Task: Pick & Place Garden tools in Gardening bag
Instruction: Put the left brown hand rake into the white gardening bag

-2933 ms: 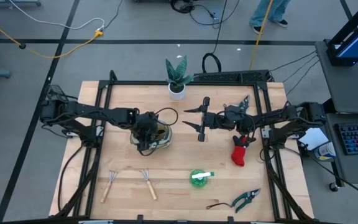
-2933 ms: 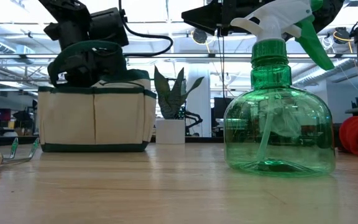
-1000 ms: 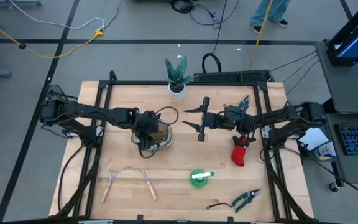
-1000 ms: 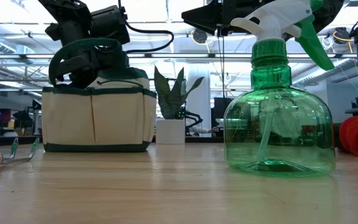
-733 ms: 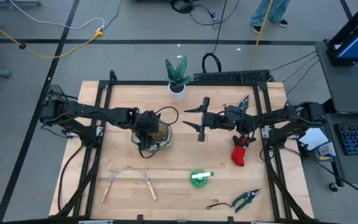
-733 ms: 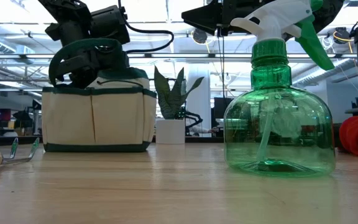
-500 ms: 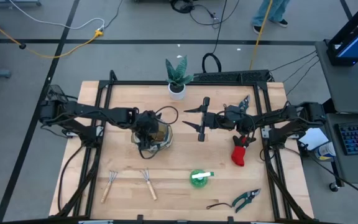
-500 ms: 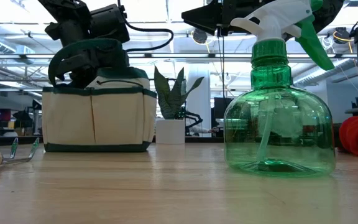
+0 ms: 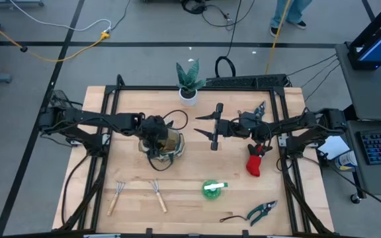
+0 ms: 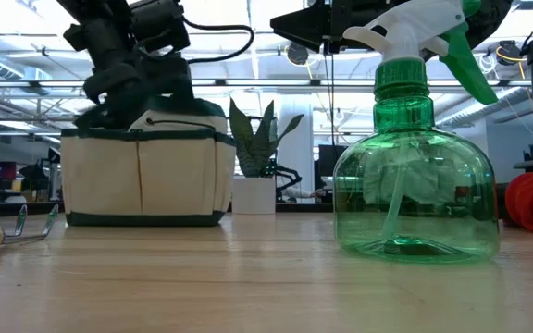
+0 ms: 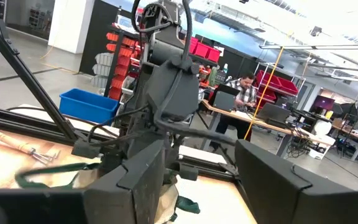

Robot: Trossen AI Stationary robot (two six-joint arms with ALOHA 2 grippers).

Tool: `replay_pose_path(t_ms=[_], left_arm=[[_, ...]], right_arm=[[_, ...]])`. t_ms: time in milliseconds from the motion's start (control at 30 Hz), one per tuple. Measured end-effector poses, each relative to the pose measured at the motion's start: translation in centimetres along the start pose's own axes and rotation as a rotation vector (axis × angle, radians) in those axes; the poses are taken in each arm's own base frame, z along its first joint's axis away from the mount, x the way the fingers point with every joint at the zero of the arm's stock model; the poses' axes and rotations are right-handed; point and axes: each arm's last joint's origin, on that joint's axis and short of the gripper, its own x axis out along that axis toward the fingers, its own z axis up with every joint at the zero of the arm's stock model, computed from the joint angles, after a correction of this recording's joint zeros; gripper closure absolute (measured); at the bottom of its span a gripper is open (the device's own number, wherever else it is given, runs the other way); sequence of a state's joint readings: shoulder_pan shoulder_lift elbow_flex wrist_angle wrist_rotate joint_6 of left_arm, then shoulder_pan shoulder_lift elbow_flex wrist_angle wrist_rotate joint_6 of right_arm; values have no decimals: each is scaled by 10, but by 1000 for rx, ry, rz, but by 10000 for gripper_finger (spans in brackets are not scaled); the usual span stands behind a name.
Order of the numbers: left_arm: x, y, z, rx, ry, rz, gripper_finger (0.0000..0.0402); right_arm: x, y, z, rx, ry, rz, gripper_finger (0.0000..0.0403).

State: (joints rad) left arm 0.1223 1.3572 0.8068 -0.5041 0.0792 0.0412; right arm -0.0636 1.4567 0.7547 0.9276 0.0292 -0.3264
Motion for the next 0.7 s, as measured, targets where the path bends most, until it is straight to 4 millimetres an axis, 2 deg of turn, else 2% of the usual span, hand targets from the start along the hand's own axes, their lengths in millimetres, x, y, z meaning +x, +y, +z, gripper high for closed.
replay_pose_path(t_ms=[200, 433, 700], left_arm=[[-19, -1, 8, -4, -19, 0, 227], [-31, -6, 14, 3, -46, -6, 227], [-45, -14, 10, -3, -49, -23, 227]], right_arm=[[0, 0, -1, 0, 5, 1, 209], [0, 0, -1, 0, 13, 4, 209], [0, 1, -2, 0, 16, 5, 209]])
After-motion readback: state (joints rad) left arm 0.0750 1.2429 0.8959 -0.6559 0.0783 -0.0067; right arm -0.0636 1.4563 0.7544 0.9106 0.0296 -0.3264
